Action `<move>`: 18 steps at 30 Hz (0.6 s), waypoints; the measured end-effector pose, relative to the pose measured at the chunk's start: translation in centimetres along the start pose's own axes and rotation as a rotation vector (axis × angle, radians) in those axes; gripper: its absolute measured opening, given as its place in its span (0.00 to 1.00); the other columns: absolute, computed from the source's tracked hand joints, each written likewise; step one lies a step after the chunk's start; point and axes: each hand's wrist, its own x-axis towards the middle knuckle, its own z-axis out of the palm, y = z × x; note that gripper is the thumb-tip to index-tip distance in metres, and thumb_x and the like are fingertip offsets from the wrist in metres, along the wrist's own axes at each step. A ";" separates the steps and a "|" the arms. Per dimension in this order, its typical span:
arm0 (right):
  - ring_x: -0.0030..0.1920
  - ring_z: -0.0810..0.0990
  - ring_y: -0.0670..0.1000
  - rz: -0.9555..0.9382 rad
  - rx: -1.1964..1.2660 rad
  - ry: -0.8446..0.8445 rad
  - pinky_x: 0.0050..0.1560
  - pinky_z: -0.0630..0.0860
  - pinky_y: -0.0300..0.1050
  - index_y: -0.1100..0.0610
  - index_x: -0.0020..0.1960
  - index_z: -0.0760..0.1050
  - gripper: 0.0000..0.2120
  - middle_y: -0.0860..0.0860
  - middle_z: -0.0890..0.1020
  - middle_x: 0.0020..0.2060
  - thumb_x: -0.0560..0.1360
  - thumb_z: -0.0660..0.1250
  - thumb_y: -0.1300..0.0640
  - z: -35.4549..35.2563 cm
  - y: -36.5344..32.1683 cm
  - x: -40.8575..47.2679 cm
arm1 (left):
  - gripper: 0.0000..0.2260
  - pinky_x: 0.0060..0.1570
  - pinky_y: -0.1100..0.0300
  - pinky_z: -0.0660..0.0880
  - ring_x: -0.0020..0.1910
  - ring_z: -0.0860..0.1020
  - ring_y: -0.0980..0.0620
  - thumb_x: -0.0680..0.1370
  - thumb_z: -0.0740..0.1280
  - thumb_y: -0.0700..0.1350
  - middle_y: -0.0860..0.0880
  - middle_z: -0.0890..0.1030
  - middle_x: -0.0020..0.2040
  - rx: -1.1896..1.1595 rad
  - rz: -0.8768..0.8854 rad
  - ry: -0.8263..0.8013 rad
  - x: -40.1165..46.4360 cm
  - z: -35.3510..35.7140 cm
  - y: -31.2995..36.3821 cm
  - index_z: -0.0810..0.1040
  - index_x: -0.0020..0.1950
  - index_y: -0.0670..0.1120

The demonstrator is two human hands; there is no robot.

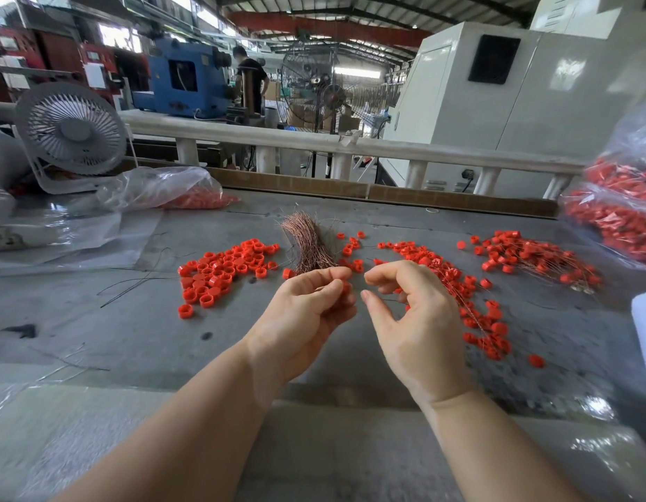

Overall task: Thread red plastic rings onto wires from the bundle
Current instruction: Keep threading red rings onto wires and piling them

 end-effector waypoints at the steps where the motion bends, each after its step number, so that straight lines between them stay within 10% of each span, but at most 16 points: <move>1: 0.39 0.77 0.49 -0.004 -0.004 -0.002 0.45 0.72 0.39 0.61 0.43 0.77 0.07 0.50 0.79 0.38 0.66 0.71 0.67 0.0 0.0 0.0 | 0.10 0.35 0.66 0.77 0.30 0.76 0.57 0.79 0.56 0.32 0.48 0.76 0.30 0.010 0.004 0.001 0.0 0.0 0.0 0.75 0.46 0.40; 18: 0.39 0.74 0.45 0.019 0.001 -0.006 0.44 0.69 0.32 0.60 0.41 0.77 0.04 0.48 0.77 0.37 0.68 0.67 0.67 0.1 -0.1 0.0 | 0.09 0.28 0.64 0.75 0.25 0.76 0.54 0.73 0.65 0.28 0.49 0.77 0.27 0.222 0.086 0.040 -0.6 -0.2 0.4 0.73 0.42 0.41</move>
